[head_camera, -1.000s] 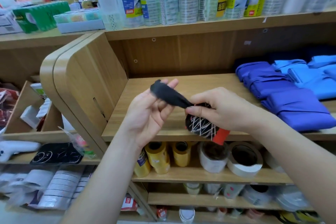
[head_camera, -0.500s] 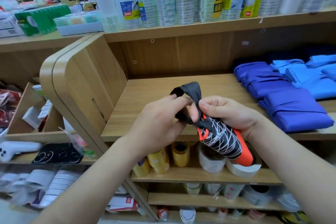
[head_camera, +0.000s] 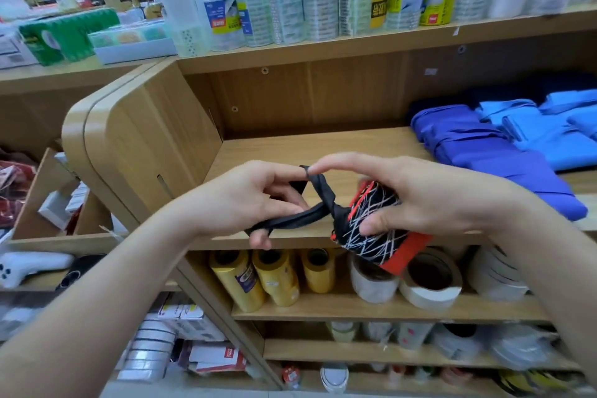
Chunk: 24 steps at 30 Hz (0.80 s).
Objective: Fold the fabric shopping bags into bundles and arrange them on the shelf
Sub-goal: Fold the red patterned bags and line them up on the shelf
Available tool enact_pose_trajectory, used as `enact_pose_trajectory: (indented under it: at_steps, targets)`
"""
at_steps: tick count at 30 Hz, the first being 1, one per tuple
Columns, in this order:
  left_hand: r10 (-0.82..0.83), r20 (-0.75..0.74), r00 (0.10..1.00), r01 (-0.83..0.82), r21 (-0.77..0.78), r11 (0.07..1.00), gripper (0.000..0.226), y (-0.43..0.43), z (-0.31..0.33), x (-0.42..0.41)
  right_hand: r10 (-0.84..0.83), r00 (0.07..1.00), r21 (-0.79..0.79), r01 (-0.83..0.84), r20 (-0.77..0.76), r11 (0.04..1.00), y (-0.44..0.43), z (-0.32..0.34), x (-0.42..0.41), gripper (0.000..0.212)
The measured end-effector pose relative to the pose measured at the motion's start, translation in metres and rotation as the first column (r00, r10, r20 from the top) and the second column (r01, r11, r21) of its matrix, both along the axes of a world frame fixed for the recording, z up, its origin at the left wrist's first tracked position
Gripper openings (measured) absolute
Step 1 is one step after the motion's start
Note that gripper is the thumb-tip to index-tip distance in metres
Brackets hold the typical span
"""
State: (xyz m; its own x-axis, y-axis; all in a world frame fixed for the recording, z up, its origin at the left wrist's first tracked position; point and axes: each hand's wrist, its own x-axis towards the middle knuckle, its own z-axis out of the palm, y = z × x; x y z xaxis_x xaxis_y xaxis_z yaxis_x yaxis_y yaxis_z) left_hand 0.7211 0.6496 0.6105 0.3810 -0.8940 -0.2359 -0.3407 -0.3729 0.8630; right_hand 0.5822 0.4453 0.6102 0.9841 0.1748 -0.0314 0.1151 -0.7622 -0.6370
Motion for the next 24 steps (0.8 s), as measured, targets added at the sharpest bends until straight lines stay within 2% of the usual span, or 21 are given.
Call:
enact_pose_trajectory:
  at_steps: [2, 3, 5, 7, 9, 11, 13, 15, 17, 18, 20, 22, 24]
  targets:
    - [-0.041, -0.102, 0.994, 0.041, -0.005, 0.999, 0.035, -0.003, 0.005, -0.002, 0.033, 0.999, -0.283, -0.023, 0.030, 0.959, 0.013, 0.008, 0.002, 0.084]
    - [-0.043, -0.157, 0.987, 0.042, -0.014, 0.999, 0.034, -0.004, 0.006, -0.003, 0.040, 0.998, -0.371, -0.020, 0.047, 0.928, 0.018, 0.010, 0.003, 0.083]
    - [-0.053, -0.251, 0.967, 0.049, -0.022, 0.999, 0.038, -0.006, 0.004, -0.002, 0.034, 0.996, -0.406, 0.000, 0.077, 0.914, 0.024, 0.010, 0.006, 0.077]
    - [-0.086, -0.369, 0.925, 0.076, -0.041, 0.996, 0.046, -0.006, -0.001, 0.001, 0.023, 0.989, -0.350, 0.030, 0.147, 0.936, 0.024, 0.005, 0.008, 0.061]
    - [-0.089, -0.467, 0.880, 0.052, -0.091, 0.995, 0.054, -0.004, -0.008, 0.003, -0.024, 0.970, -0.241, 0.084, 0.242, 0.967, 0.017, 0.000, 0.010, 0.043]
    - [-0.055, -0.428, 0.902, -0.008, -0.144, 0.990, 0.056, 0.000, -0.015, -0.001, -0.112, 0.950, -0.064, 0.137, 0.291, 0.989, 0.006, -0.007, 0.011, 0.034]
    - [-0.005, -0.194, 0.981, -0.025, -0.150, 0.988, 0.053, 0.005, -0.014, -0.008, -0.151, 0.953, 0.088, 0.132, 0.264, 0.987, -0.006, -0.014, 0.013, 0.027]
    - [0.009, 0.074, 0.997, 0.002, -0.153, 0.988, 0.027, 0.009, -0.009, -0.011, -0.141, 0.966, 0.231, 0.090, 0.217, 0.969, -0.011, -0.021, 0.014, 0.021]
    - [-0.029, 0.116, 0.993, 0.057, -0.248, 0.967, 0.025, 0.015, -0.007, -0.011, -0.159, 0.978, 0.447, 0.082, 0.137, 0.891, -0.014, -0.028, 0.014, 0.017]
    - [-0.054, 0.060, 0.997, 0.072, -0.343, 0.937, 0.021, 0.018, -0.008, -0.010, -0.158, 0.984, 0.569, 0.086, 0.079, 0.818, -0.016, -0.032, 0.014, 0.016]
    - [-0.161, -0.152, 0.975, 0.046, -0.570, 0.820, 0.011, 0.019, -0.011, -0.011, -0.110, 0.994, 0.732, 0.084, -0.013, 0.676, -0.018, -0.039, 0.015, 0.016]
    - [-0.262, -0.400, 0.878, -0.093, -0.680, 0.728, 0.032, 0.014, -0.012, -0.013, -0.030, 0.997, 0.816, 0.072, -0.068, 0.573, -0.016, -0.048, 0.017, 0.016]
    - [-0.291, -0.527, 0.798, -0.193, -0.682, 0.705, 0.059, 0.009, -0.013, -0.015, 0.065, 0.994, 0.865, 0.041, -0.085, 0.499, -0.012, -0.053, 0.017, 0.029]
